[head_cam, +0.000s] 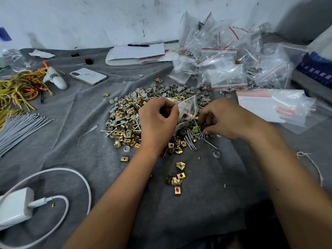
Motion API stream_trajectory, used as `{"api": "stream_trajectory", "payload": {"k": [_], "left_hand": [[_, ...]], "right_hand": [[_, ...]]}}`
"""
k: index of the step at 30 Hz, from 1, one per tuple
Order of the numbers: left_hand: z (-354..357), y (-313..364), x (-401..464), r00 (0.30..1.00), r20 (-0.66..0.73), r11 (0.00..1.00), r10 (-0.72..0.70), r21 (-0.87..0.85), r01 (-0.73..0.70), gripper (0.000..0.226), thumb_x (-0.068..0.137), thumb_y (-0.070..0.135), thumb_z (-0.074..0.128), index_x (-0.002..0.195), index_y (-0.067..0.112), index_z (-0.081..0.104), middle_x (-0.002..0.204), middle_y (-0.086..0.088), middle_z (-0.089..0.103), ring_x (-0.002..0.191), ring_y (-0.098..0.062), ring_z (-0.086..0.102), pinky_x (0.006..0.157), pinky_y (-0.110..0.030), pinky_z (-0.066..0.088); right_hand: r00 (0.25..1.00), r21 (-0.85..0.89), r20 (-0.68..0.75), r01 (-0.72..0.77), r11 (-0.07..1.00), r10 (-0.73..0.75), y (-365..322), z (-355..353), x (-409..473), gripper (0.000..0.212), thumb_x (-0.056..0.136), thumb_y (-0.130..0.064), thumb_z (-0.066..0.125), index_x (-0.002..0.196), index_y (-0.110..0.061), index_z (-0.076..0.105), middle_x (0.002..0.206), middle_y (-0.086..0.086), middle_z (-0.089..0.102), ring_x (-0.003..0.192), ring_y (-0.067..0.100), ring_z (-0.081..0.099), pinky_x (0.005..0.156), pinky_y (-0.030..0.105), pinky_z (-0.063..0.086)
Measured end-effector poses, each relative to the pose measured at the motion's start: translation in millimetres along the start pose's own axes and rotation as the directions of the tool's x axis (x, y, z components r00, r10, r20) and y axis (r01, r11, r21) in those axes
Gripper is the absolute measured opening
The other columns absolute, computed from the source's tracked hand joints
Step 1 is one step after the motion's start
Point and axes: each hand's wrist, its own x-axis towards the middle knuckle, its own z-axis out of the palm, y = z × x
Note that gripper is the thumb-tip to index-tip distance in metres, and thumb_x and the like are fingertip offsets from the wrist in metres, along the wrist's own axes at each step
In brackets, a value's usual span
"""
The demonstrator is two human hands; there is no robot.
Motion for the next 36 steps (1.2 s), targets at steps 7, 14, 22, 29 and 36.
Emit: {"api": "stream_trajectory", "payload": {"k": [7, 14, 22, 29, 36], "left_hand": [[0.1, 0.8, -0.3, 1.000, -0.002, 1.000, -0.008, -0.004, 0.008, 0.013, 0.088, 0.013, 0.076, 0.076, 0.012, 0.074, 0.071, 0.009, 0.067, 0.067, -0.008, 0.062, 0.068, -0.037, 0.057], [0.1, 1.0, 0.0, 1.000, 0.011, 1.000, -0.009, 0.011, 0.009, 0.012, 0.089, 0.014, 0.076, 0.077, 0.012, 0.075, 0.073, 0.008, 0.068, 0.070, -0.009, 0.063, 0.070, -0.037, 0.056], [1.7, -0.9, 0.4, 0.998, 0.046, 0.999, 0.034, 0.024, -0.035, 0.006, 0.089, 0.014, 0.075, 0.085, 0.012, 0.076, 0.080, 0.003, 0.069, 0.077, -0.015, 0.064, 0.075, -0.044, 0.056], [2.7, -0.8, 0.3, 0.995, 0.066, 0.997, 0.074, 0.022, -0.076, 0.005, 0.089, 0.010, 0.075, 0.085, 0.008, 0.077, 0.081, 0.001, 0.070, 0.076, -0.015, 0.065, 0.072, -0.043, 0.055], [2.8, 0.0, -0.6, 0.993, 0.053, 0.994, 0.109, 0.017, -0.110, 0.004, 0.089, 0.008, 0.076, 0.085, 0.009, 0.078, 0.081, 0.002, 0.069, 0.075, -0.011, 0.064, 0.070, -0.039, 0.055]], "right_hand": [[1.000, 0.046, 0.007, 0.010, 0.999, -0.010, 5.2, 3.1, 0.6, 0.017, 0.085, -0.015, 0.083, 0.085, -0.026, 0.070, 0.077, -0.008, 0.070, 0.069, 0.002, 0.064, 0.058, 0.020, 0.042], [0.987, 0.269, -0.150, 0.094, 0.959, -0.055, 2.0, -6.5, -7.9, 0.015, 0.094, -0.008, 0.071, 0.095, -0.023, 0.069, 0.083, -0.007, 0.068, 0.069, 0.003, 0.065, 0.064, 0.029, 0.056], [0.936, 0.255, -0.327, 0.222, 0.941, -0.132, -21.0, -7.4, -5.5, 0.019, 0.094, -0.004, 0.067, 0.103, -0.015, 0.079, 0.084, -0.009, 0.073, 0.061, -0.002, 0.067, 0.060, 0.014, 0.052], [0.952, 0.117, -0.278, 0.164, 0.979, -0.126, -28.5, 1.4, 2.5, 0.021, 0.096, -0.007, 0.064, 0.106, -0.018, 0.078, 0.088, -0.003, 0.075, 0.070, -0.003, 0.059, 0.058, 0.000, 0.037], [0.962, 0.164, -0.252, 0.145, 0.976, -0.100, -34.1, 3.2, 3.4, 0.023, 0.097, -0.009, 0.061, 0.104, -0.026, 0.076, 0.081, -0.011, 0.071, 0.074, 0.004, 0.065, 0.067, 0.026, 0.049]]}}
